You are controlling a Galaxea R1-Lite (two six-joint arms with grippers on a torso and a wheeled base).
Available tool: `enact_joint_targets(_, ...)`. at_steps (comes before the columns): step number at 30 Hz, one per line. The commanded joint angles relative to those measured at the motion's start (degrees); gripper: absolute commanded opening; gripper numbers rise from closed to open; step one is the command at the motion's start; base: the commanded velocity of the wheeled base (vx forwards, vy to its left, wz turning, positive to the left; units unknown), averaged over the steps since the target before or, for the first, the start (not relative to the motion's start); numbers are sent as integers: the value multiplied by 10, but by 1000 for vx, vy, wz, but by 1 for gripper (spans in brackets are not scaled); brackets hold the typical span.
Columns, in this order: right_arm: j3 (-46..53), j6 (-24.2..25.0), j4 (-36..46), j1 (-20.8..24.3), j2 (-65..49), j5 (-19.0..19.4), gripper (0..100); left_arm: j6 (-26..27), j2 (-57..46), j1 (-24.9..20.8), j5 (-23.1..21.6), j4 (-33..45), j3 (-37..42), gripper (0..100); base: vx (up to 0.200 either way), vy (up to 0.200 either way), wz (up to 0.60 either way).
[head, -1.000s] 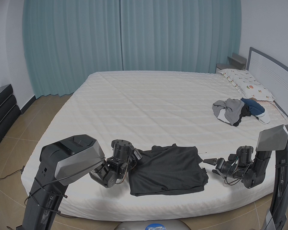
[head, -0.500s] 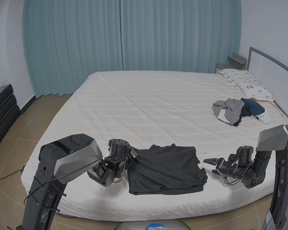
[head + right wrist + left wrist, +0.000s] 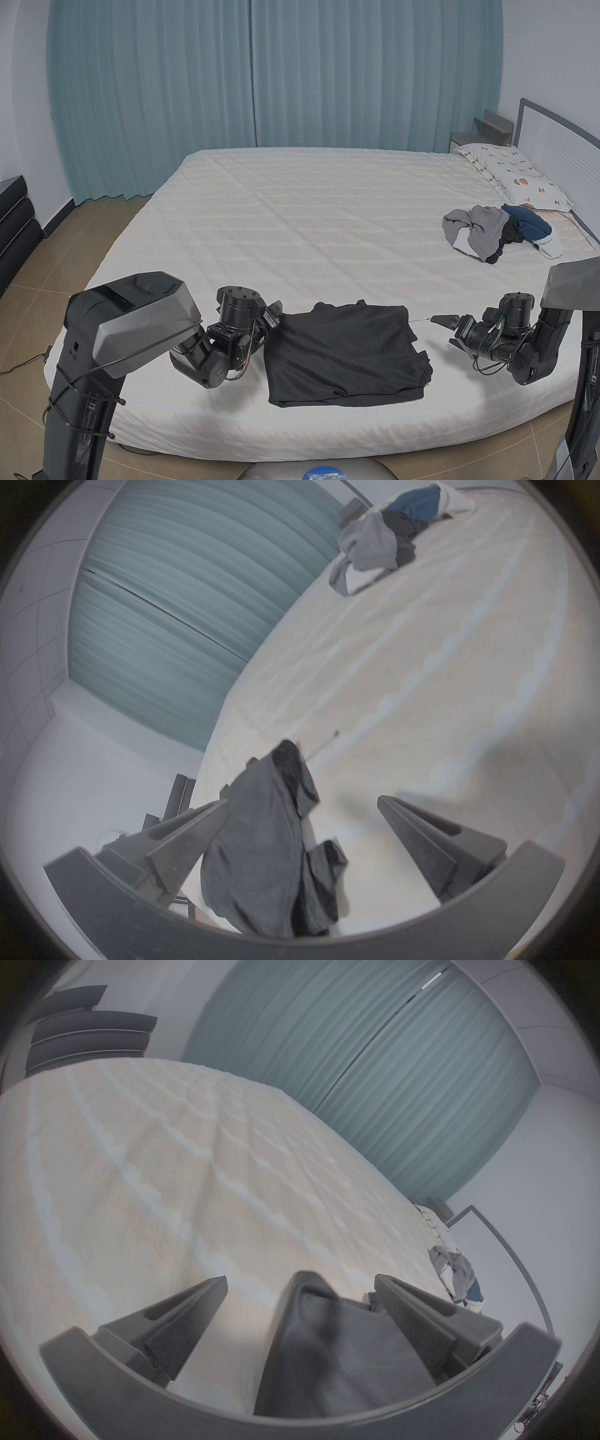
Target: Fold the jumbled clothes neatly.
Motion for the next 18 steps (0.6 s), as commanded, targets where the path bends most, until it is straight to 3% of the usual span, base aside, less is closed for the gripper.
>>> enact_joint_targets(1,-16,-2,23,-6,-76,-13,100,4,-85,7,1,0,31,100,0,0,0)
enact_joint_targets(5,23,-9,35,-15,-158,-55,100,46,-162,11,1,-2,88,100,0,0,0)
enact_joint_targets(8,63,-25,35,-17,-208,-66,100,71,-211,8,1,-14,133,100,0,0,0)
enact_joint_targets(13,174,-129,29,-43,-362,-71,100,137,-318,8,33,-100,223,100,0,0,0)
enact_joint_targets(15,187,-140,28,-49,-389,-71,100,151,-329,11,42,-109,232,100,0,0,0)
enact_joint_targets(18,231,-165,39,-63,-521,-71,100,200,-412,24,69,-147,288,100,0,0,0)
